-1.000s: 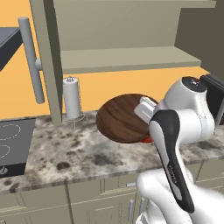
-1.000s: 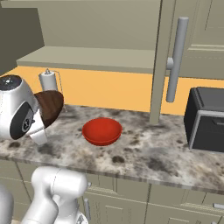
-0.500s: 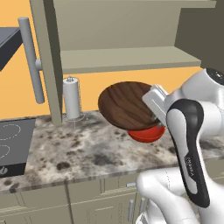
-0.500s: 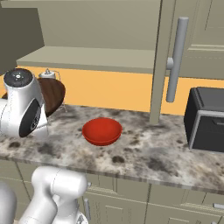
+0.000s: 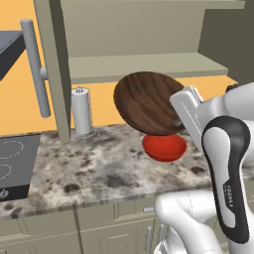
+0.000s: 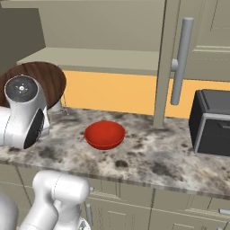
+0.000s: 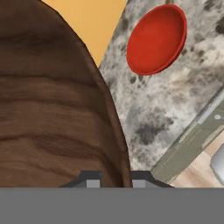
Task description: Open the cabinet. Pick the bowls from the counter and place them in the cabinet. Then close the cabinet.
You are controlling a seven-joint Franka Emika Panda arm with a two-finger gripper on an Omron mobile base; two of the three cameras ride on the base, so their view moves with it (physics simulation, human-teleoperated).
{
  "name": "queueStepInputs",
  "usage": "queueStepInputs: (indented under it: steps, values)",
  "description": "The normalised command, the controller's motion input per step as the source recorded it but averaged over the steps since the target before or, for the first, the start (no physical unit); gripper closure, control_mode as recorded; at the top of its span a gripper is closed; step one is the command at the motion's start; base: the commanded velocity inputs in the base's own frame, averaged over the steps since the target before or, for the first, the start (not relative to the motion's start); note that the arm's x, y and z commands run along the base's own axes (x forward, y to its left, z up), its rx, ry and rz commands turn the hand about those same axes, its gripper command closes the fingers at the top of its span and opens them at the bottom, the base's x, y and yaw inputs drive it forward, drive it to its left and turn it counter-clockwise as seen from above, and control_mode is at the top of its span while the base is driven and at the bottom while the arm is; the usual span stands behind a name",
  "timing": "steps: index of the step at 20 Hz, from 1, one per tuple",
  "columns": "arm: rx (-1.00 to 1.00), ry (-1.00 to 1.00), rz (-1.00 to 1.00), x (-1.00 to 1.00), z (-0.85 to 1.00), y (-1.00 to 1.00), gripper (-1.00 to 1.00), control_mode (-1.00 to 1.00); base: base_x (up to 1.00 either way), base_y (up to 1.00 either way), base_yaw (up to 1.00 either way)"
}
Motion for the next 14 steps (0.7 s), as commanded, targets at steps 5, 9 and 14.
queueStepInputs:
  steps: [5,9,14]
  values:
    - [-0.01,-0.06,0.00,0.14,0.32,0.06,1.00,-1.00,0.00,0.00,0.00]
    - [-0.06,0.00,0.00,0.19,0.54,0.07,1.00,-1.00,0.00,0.00,0.00]
    - [-0.02,0.00,0.00,0.26,0.53,0.00,1.00,-1.00,0.00,0.00,0.00]
